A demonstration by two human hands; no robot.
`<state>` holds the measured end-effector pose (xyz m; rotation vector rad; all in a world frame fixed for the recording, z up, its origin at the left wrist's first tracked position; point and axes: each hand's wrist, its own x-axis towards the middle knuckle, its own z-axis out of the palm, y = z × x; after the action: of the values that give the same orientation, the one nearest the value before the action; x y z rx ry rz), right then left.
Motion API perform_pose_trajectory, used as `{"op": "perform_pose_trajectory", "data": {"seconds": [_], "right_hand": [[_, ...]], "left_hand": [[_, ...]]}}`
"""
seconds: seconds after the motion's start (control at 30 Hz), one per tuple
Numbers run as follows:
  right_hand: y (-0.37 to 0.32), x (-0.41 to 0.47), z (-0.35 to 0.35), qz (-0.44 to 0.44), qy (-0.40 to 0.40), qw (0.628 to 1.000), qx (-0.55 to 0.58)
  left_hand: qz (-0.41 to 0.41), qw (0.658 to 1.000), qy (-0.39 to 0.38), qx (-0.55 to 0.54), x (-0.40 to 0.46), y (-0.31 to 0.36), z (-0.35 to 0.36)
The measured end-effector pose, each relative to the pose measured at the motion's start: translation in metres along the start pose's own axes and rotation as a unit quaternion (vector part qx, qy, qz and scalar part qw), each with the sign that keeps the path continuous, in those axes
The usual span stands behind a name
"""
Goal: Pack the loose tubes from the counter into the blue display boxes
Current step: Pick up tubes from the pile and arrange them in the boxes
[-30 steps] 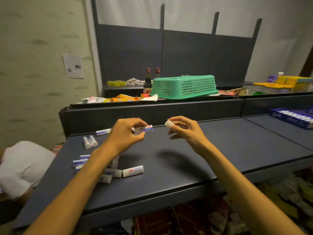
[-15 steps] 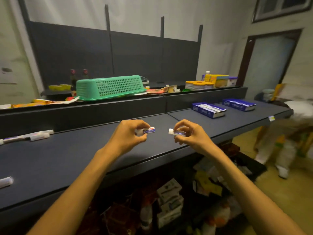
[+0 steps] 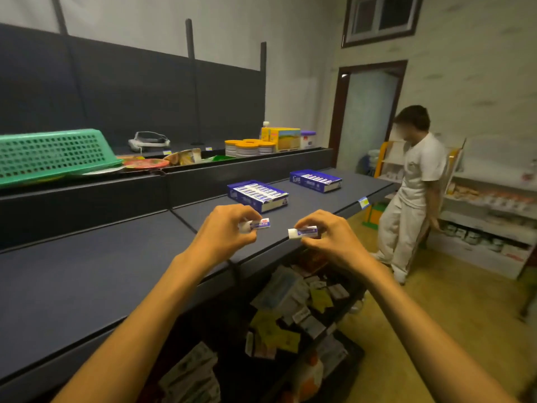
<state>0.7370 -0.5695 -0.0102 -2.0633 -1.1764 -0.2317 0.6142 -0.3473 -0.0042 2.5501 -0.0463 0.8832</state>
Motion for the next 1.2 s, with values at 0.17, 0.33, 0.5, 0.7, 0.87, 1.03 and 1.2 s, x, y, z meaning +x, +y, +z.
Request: {"op": "perform_pose_trajectory", "data": {"seconds": [0.17,0.33,0.5,0.7,0.87,1.03,1.2], "right_hand": [[0.076,0.037,-0.034,0.016,0.008,0.999,-0.047],[0.145,0.070,-0.067,0.034,0.018,0.997,-0.062],[0.214,0.103,-0.097,0.040,0.020,0.997,-0.056],[0.309,0.149,-0.127,0.001,0.007,0.999,-0.033],[0.368,0.192,-0.149,-0.052,-0.027,0.998,-0.007],[0.410,0.241,-0.155,-0.091,-0.057,0.994,0.018],[0.429,0.289,-0.138,-0.123,-0.094,0.987,0.034]], "left_hand": [[0.014,1.000,-0.004,-0.001,0.077,0.000,0.060],[0.018,1.000,-0.009,-0.001,0.150,0.005,0.114],[0.013,0.999,-0.027,0.021,0.213,0.013,0.167],[-0.021,0.999,-0.009,0.049,0.270,0.020,0.232],[-0.088,0.993,0.025,0.079,0.309,0.029,0.265],[-0.141,0.983,0.053,0.104,0.343,0.030,0.286],[-0.185,0.972,0.074,0.125,0.359,0.016,0.298]]}}
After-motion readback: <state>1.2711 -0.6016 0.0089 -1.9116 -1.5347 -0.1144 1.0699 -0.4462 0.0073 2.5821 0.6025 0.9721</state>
